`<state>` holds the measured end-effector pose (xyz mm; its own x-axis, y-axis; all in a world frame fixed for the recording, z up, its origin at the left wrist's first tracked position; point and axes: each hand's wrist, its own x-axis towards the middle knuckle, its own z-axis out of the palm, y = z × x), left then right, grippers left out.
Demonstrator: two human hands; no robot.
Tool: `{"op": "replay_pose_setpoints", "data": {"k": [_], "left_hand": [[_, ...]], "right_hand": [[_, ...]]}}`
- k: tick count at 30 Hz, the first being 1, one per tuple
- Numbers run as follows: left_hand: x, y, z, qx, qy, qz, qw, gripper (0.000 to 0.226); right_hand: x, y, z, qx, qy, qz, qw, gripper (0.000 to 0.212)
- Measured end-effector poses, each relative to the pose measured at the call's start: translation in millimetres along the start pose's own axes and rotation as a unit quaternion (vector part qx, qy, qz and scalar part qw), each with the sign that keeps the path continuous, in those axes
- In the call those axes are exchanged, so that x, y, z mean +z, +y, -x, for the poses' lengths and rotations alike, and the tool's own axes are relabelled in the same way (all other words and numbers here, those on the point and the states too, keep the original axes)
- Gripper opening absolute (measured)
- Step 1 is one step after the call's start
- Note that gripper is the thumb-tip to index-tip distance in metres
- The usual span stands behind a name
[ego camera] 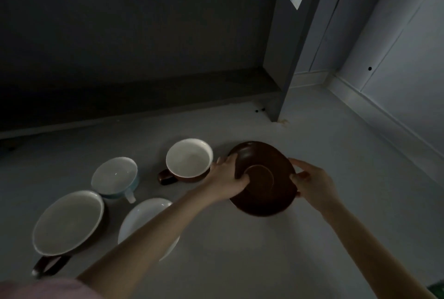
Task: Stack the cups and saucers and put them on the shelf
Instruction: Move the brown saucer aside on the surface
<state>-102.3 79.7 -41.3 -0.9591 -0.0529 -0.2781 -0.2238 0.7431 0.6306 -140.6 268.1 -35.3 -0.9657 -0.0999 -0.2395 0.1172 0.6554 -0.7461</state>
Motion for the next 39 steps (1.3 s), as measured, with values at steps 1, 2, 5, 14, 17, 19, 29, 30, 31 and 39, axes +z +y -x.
{"op": "replay_pose_setpoints", "data": {"k": [1, 2, 5, 14, 17, 19, 29, 30, 31, 39], "left_hand": [[0.9, 1.9, -6.2, -0.003, 0.002, -0.006, 1.000, 0.068], [1.8, 3.2, -11.5, -0.005, 0.007, -0.014, 1.000, 0.064], [5.1, 2.8, -27.7, -0.012, 0.016, -0.039, 0.999, 0.062], [8.9, -6.8, -45.7, -0.043, 0.018, -0.046, 0.998, 0.063], [11.1, -12.9, -47.5, -0.048, 0.010, -0.053, 0.997, 0.062], [12.9, -12.4, -48.3, -0.047, 0.003, -0.060, 0.997, 0.062], [1.7, 5.0, -21.6, 0.000, -0.016, -0.051, 0.999, 0.054], [-1.3, 6.6, -14.0, 0.012, -0.011, -0.045, 0.999, 0.048], [-3.4, 6.6, -6.2, 0.022, -0.006, -0.039, 0.999, 0.044], [-17.6, -50.4, 68.3, -0.044, 0.011, 0.015, 0.999, 0.049]], "right_hand": [[-0.8, 0.1, -5.2, -0.005, 0.001, 0.000, 1.000, 0.038], [-0.6, 0.0, -9.3, -0.009, 0.002, 0.000, 1.000, 0.039], [1.2, -1.0, -22.2, -0.004, -0.003, -0.009, 1.000, 0.039], [15.8, -3.8, -44.4, -0.035, -0.013, 0.096, 0.995, 0.043], [24.5, -1.1, -47.7, -0.023, -0.008, 0.105, 0.994, 0.045], [26.4, 1.3, -47.1, -0.022, 0.000, 0.124, 0.992, 0.046], [29.6, -16.8, -33.0, -0.061, -0.009, 0.097, 0.993, 0.036], [31.9, -21.0, -29.4, -0.073, -0.022, 0.092, 0.993, 0.034], [34.3, -24.6, -25.8, -0.085, -0.039, 0.088, 0.992, 0.031], [81.3, -41.8, 13.1, -0.114, -0.186, 0.066, 0.974, 0.021]]}}
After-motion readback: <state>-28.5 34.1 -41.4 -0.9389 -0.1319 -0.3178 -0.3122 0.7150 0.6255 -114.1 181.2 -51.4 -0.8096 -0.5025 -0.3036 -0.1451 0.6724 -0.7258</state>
